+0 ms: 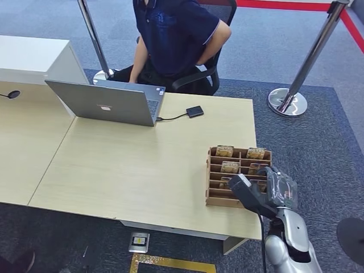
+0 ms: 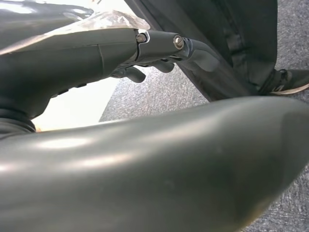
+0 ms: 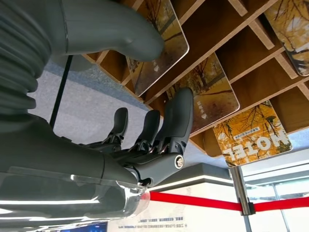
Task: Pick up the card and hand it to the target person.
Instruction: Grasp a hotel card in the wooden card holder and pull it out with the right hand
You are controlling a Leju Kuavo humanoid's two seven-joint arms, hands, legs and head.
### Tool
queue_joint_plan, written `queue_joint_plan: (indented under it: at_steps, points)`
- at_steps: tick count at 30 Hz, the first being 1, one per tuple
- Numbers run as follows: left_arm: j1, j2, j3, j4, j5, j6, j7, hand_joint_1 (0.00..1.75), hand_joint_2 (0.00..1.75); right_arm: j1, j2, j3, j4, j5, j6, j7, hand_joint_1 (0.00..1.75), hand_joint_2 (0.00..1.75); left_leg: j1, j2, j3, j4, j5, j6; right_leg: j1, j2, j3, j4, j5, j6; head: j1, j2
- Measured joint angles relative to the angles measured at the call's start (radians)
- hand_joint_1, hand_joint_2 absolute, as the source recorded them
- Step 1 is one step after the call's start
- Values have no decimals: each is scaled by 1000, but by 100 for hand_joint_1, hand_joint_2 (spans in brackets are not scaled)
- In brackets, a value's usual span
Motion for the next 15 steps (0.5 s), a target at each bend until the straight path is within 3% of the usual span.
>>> queue_joint_plan:
  at_steps: [15]
  points:
    - [0, 0, 0, 0, -9, 0, -1, 0, 0, 11, -18, 0, -1, 2, 4, 1, 86, 175, 0, 0, 0, 0, 0, 0, 0, 0, 0, 0, 0, 0, 0, 0]
